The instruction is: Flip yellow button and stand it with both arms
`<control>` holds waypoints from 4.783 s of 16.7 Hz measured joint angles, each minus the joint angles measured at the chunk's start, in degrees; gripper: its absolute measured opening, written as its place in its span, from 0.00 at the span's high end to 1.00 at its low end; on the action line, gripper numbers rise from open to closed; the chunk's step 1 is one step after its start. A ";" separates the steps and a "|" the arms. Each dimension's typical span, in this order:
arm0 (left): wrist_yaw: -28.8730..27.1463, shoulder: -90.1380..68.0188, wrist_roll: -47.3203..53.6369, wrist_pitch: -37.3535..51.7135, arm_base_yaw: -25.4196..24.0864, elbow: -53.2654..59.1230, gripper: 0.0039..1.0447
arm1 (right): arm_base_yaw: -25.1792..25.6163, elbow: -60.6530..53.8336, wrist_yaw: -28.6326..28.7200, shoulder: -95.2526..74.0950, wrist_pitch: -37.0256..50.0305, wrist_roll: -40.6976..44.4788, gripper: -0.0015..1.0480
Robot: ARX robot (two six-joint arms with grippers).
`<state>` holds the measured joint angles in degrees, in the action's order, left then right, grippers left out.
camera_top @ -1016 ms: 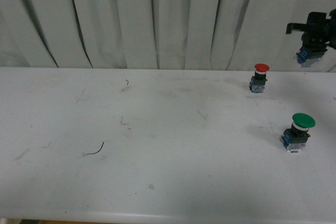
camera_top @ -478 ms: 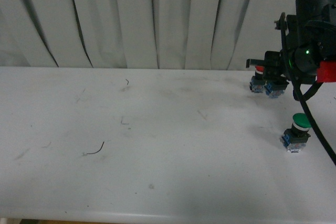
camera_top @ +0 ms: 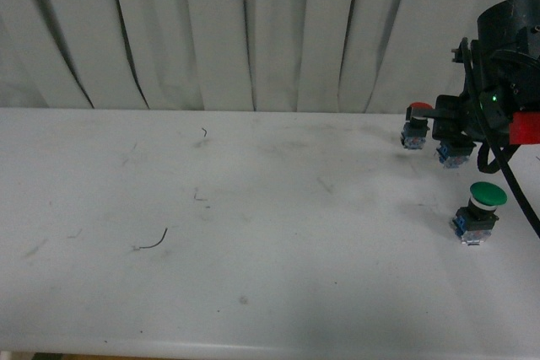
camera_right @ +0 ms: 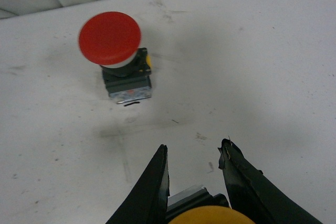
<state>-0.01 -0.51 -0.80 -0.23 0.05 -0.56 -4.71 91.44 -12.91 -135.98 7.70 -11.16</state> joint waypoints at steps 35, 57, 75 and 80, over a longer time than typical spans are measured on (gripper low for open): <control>0.00 0.00 0.00 0.00 0.00 0.00 0.06 | -0.83 1.79 -2.16 -3.65 -1.16 -4.90 0.06; 0.00 0.00 0.00 0.02 0.00 0.00 0.06 | 4.72 -74.69 12.92 95.43 15.87 10.82 0.98; 0.00 0.00 0.00 0.02 0.00 0.00 0.06 | 4.72 -90.79 12.90 122.03 6.45 10.82 0.98; 0.00 0.00 0.00 0.02 0.00 0.00 0.06 | 4.72 -90.77 12.96 132.15 -7.02 10.82 0.98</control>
<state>-0.01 -0.51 -0.80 -0.21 0.05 -0.56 0.01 0.67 0.05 -3.84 0.69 -0.34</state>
